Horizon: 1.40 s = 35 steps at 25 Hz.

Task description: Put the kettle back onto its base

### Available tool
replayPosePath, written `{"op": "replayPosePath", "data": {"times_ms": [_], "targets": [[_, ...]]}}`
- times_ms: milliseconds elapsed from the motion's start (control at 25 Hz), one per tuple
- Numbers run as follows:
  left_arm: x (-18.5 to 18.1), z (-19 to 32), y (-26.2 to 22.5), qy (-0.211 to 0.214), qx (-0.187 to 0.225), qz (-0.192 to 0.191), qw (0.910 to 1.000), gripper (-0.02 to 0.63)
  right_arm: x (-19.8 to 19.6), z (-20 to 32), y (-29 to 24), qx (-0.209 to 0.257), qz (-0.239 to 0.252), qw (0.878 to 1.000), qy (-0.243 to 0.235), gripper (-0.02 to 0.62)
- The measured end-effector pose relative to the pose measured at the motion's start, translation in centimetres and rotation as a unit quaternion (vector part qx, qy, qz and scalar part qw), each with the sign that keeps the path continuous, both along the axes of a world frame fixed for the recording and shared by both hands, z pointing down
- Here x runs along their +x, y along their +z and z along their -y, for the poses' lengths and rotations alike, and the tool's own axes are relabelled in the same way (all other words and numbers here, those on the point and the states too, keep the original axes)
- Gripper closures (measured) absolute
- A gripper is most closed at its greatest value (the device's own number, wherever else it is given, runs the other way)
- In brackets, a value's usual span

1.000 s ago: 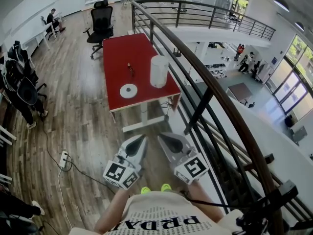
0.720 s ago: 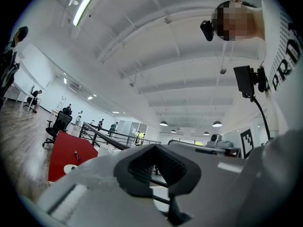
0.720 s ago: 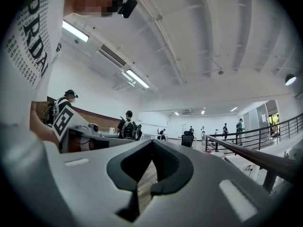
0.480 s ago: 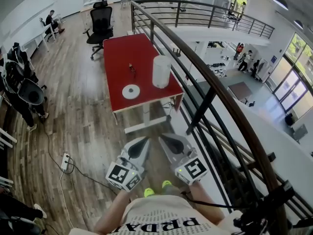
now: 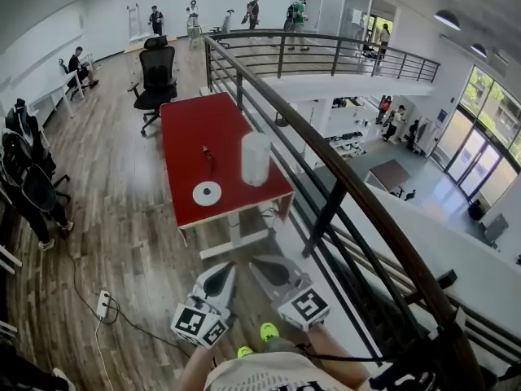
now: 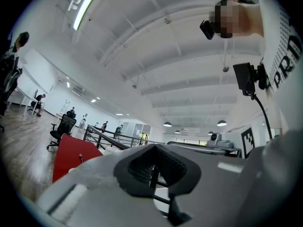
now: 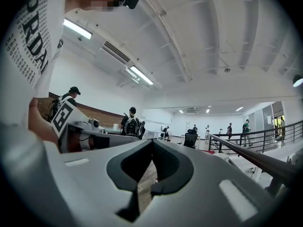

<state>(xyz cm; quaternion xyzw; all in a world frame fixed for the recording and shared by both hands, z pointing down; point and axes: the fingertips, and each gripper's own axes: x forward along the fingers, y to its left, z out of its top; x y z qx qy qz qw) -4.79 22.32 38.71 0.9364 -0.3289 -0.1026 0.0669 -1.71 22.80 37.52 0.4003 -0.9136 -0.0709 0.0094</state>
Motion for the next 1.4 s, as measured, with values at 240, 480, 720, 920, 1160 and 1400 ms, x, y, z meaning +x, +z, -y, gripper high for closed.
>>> {"op": "replayPosePath", "data": {"times_ms": [240,480,720,920,1160,1400], "targets": [[0.6,2.2,0.5,-0.007,-0.004,-0.003,1.0000,0.615,0.8,1.9,0.5,-0.001,-0.008,1.000,-0.008,0.592],[2.1,4.3,0.3,-0.019,-0.006,0.000,0.9998,0.615,2.2,3.9,0.6,-0.003,-0.012,1.000,-0.016,0.592],[3.9,7.0,-0.1,-0.031,0.001,0.010,0.9995,0.615,3.5,6.7,0.4,0.001,-0.008,0.999,-0.034,0.592],[5.2,9.4,0.5,-0.046,-0.007,0.017,0.9988,0.615,5.1,9.3,0.7,-0.010,-0.004,0.999,-0.047,0.592],[5.8,11.2,1.0,-0.074,-0.004,0.018,0.9971,0.615,6.0,11.4,1.4,-0.019,-0.007,0.997,-0.068,0.592],[6.0,12.3,1.7,-0.089,-0.017,0.013,0.9957,0.615,6.1,12.6,1.7,-0.018,-0.015,0.996,-0.086,0.592]]}}
